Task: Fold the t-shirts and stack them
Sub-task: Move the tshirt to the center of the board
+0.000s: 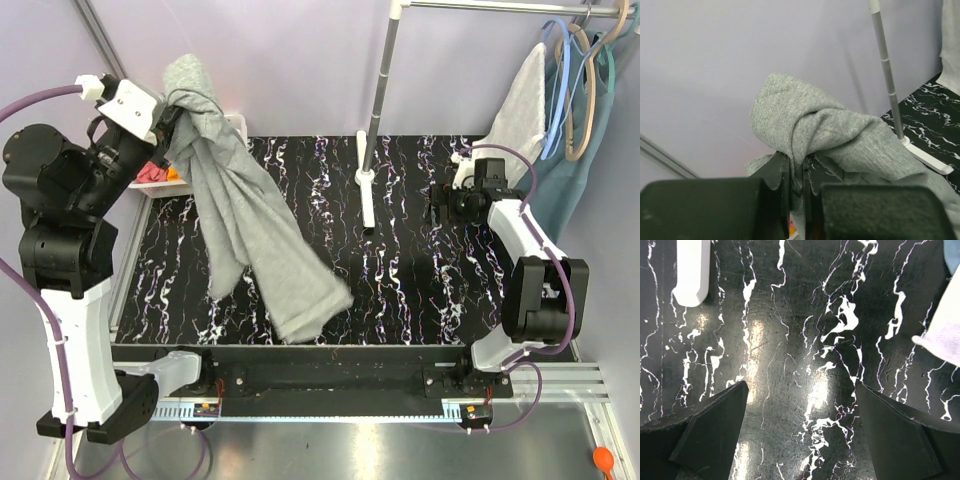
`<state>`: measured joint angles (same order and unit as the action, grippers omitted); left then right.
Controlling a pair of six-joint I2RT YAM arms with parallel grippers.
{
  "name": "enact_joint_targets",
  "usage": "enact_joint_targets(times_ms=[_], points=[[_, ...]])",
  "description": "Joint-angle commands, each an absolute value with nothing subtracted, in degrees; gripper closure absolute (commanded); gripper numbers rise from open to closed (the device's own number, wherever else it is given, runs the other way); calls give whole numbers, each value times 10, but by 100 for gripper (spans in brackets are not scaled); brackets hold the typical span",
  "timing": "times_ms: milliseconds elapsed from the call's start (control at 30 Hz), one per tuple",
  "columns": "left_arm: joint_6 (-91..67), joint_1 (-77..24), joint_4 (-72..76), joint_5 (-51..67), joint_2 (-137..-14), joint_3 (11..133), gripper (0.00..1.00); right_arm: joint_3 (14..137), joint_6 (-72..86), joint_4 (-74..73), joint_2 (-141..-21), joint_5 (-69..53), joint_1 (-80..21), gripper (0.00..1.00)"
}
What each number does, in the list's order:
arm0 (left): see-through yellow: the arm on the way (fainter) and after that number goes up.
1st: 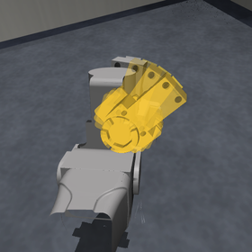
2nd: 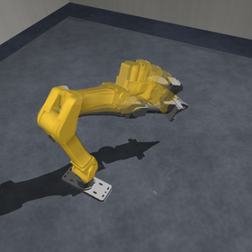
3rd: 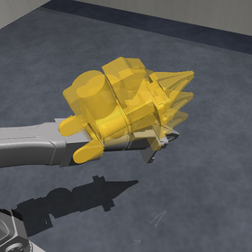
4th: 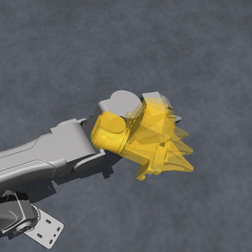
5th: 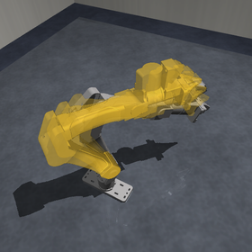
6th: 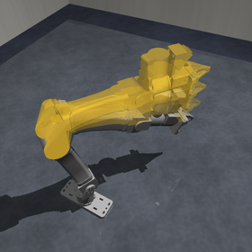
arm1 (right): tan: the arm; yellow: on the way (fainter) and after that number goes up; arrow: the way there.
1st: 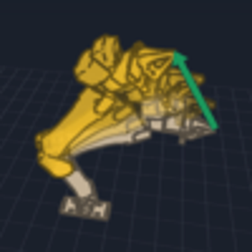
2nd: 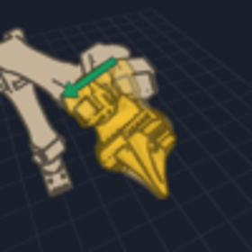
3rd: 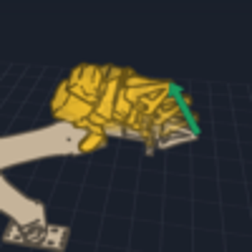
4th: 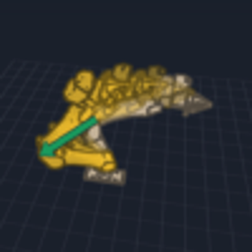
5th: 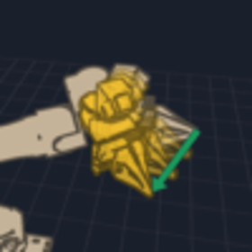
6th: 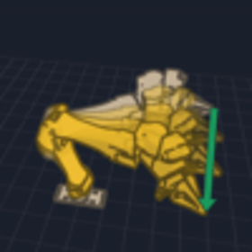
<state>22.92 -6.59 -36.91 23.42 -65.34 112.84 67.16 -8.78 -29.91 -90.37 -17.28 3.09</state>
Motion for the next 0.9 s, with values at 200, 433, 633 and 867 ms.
enact_joint_targets(times_ms=[200, 433, 633, 867], points=[[214, -78, -336, 245, -668, 986, 100, 688, -93, -309, -913, -185, 30, 0], [206, -131, -328, 229, -677, 994, 100, 689, -94, -311, -919, -180, 30, 0], [206, -185, -336, 236, -674, 985, 100, 691, -94, -314, -925, -183, 30, 0], [222, -293, -343, 192, -700, 961, 100, 692, -94, -316, -929, -187, 30, 0]])
